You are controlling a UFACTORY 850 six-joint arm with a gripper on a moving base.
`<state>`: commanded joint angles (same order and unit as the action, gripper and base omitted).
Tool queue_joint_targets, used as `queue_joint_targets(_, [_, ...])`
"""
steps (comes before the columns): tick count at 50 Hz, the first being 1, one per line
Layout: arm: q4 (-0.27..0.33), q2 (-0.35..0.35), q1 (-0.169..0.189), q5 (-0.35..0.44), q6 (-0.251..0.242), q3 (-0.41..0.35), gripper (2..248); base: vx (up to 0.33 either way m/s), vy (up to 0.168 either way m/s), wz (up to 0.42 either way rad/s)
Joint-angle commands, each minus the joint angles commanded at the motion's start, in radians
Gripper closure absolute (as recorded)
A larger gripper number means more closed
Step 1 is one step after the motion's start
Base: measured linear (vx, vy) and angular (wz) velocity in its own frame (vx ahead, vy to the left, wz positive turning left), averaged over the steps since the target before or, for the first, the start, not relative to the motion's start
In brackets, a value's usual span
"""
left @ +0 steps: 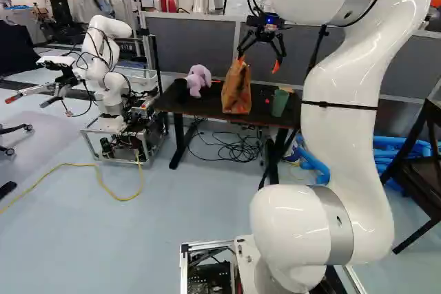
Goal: Pick up the bag on the ground and place it on the table
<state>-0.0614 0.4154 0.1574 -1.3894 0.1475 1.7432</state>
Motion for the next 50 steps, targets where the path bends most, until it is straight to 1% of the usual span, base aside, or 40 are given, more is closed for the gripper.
queue_joint_targets(9, [0.000,0.000,0.000,0.000,0.000,0.000,3,-0.083,-0.002,0.010])
queue_joint_targets(29, [0.000,-0.001,0.000,0.004,0.000,-0.003,3,0.002,0.000,0.000])
queue_joint_targets(50, [0.001,-0.015,-0.003,0.050,-0.003,-0.036,3,0.000,0.000,0.000])
